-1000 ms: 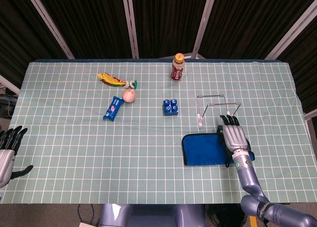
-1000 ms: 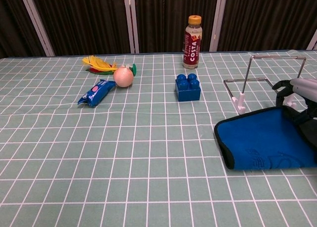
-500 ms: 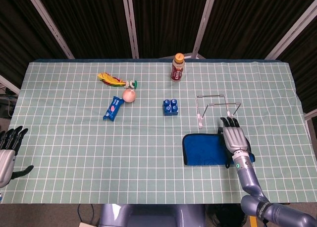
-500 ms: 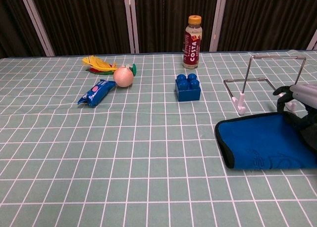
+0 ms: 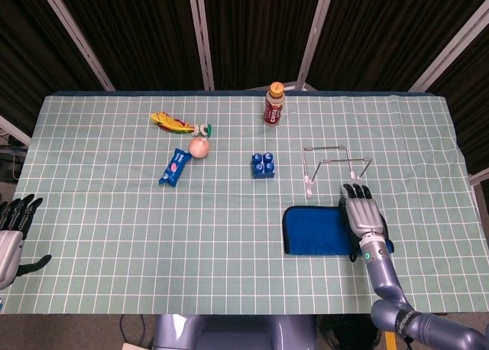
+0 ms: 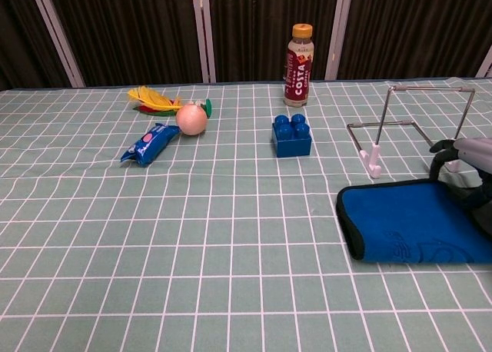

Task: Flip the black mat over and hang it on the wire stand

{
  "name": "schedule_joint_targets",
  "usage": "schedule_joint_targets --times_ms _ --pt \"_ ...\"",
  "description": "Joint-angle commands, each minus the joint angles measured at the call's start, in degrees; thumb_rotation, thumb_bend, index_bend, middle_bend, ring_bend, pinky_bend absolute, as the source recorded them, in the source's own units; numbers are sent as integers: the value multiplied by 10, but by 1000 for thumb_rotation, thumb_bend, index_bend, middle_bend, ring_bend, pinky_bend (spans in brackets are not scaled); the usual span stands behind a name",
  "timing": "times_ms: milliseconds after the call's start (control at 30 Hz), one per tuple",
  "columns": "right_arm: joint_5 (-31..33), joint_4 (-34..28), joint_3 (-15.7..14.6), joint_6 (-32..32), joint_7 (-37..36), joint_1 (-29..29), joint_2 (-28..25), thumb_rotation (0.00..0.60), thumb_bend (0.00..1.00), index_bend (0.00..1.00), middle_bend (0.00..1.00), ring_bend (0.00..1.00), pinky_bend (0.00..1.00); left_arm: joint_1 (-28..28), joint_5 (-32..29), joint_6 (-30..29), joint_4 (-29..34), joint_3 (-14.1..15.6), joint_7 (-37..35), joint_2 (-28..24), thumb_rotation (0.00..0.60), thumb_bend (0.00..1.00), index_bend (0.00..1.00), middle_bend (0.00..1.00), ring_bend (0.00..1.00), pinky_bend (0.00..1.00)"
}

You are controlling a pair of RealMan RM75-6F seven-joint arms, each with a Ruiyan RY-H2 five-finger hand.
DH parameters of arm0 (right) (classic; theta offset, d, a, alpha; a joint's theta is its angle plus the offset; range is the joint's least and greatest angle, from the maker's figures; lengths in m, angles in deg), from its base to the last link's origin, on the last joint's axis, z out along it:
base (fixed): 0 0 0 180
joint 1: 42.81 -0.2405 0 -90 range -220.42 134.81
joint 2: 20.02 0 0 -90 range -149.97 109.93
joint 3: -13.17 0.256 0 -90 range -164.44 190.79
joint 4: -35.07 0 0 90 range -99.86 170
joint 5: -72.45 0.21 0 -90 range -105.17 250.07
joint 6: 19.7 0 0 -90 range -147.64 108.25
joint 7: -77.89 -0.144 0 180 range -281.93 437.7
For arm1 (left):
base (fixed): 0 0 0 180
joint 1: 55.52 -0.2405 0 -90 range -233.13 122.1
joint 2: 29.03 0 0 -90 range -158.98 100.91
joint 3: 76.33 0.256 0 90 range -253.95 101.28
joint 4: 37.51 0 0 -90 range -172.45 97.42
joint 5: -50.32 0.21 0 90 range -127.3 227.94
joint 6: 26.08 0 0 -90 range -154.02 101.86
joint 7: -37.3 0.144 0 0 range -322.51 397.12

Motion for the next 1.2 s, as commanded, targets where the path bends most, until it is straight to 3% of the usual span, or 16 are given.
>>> schedule_joint_targets --times_ms 33,167,367,533,767,967,1200 --pt "-8 -20 -3 13 1 4 -11 600 338 205 0 0 0 0 0 0 0 0 -1 -1 600 0 0 0 0 0" --pt "-43 -57 -12 40 -7 16 -36 600 254 197 0 0 0 -1 4 -2 1 1 -6 -3 600 0 0 0 0 0" --pt "-129 -120 -51 67 -35 40 -97 600 236 203 0 0 0 -4 13 -8 3 4 -12 -6 600 0 0 0 0 0" --pt "-210 -135 -104 81 -43 62 -142 600 238 266 0 0 0 -5 16 -9 4 6 -14 -8 600 0 0 0 0 0" --pt "-314 -63 -157 109 -36 84 -136 600 238 339 0 0 0 -4 16 -8 5 6 -10 -6 600 0 0 0 0 0" --pt "-356 27 -164 124 -14 92 -92 600 245 340 0 0 0 -4 14 -7 5 5 -8 -5 600 0 0 0 0 0" --pt "-370 69 -163 126 -17 95 -70 600 251 349 0 0 0 -3 11 -5 3 4 -8 -5 600 0 0 0 0 0"
